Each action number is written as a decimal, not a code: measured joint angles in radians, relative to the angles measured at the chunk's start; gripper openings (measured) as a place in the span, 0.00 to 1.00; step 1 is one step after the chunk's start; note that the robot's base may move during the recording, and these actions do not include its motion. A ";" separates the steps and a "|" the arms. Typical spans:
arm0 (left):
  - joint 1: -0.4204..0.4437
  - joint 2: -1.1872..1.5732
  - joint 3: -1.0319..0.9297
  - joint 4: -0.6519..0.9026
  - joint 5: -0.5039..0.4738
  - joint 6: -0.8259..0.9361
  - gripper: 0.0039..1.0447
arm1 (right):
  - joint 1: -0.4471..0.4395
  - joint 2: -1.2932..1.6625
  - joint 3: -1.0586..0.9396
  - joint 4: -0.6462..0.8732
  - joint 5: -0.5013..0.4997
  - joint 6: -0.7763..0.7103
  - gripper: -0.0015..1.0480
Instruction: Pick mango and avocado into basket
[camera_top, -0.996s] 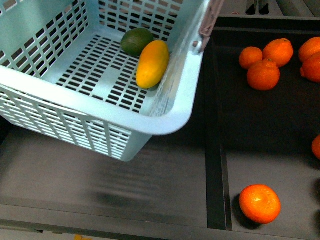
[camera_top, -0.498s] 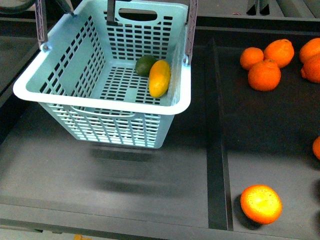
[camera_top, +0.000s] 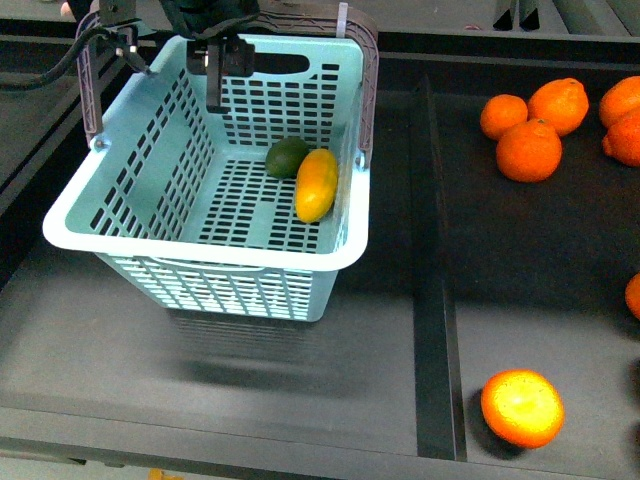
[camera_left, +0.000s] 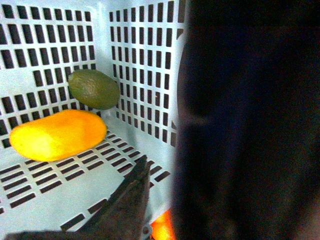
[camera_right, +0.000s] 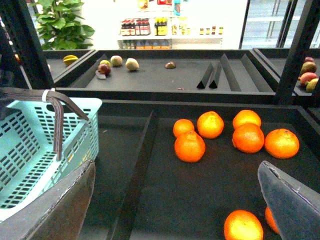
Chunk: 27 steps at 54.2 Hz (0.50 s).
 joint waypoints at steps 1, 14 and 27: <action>0.000 -0.007 -0.014 0.005 0.000 0.000 0.36 | 0.000 0.000 0.000 0.000 0.000 0.000 0.92; 0.000 -0.119 -0.165 0.077 -0.050 -0.019 0.78 | 0.000 0.000 0.000 0.000 0.000 0.000 0.92; 0.009 -0.431 -0.430 0.091 -0.159 -0.019 0.92 | 0.000 0.000 0.000 0.000 0.000 0.000 0.92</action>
